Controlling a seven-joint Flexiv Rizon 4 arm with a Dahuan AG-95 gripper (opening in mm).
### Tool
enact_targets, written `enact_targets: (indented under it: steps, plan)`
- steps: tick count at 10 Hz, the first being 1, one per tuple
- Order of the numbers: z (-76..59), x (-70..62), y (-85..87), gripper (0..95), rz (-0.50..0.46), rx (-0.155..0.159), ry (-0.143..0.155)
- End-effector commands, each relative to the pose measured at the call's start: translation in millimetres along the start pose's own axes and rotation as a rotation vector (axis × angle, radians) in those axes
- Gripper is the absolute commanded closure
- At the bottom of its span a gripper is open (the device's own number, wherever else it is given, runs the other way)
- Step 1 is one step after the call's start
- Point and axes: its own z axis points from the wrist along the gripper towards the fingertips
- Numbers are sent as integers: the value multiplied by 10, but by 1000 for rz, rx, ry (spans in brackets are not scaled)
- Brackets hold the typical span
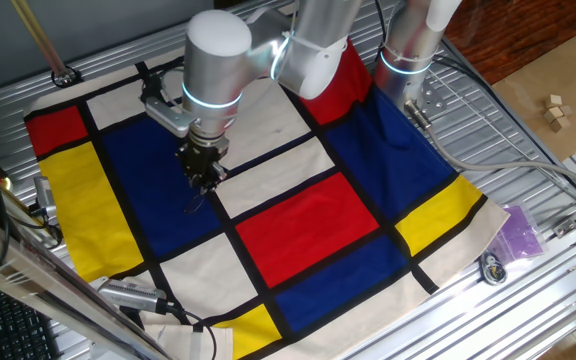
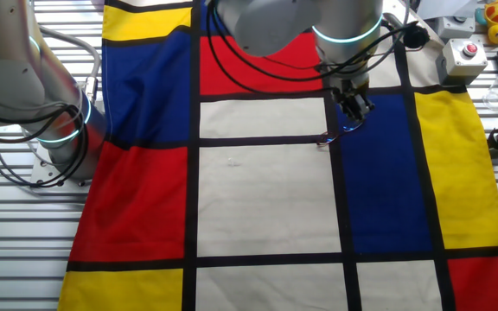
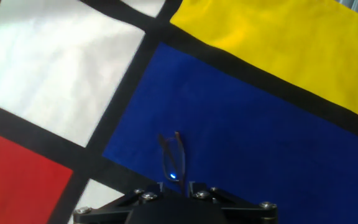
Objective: Unfold the leg of the glasses (with one hand)
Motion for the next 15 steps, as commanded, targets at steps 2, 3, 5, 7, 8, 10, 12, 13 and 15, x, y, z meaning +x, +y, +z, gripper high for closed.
enact_targets:
  steps: [2,3,5,7,8,10,12,13,15]
  plan:
    - [26,-39,28,950,15,0,10]
    - [30,-42,29,950,18,-1,14]
    - [30,-42,29,950,20,-8,31]
    - [27,-42,30,950,12,-14,50]
    - [23,-42,31,950,10,-15,59]
    - [4,-40,33,950,2,-7,72]
    - [-9,-40,36,950,-2,-1,81]
    - [-18,-38,39,950,-5,2,82]
    - [-35,-36,44,950,-5,3,82]
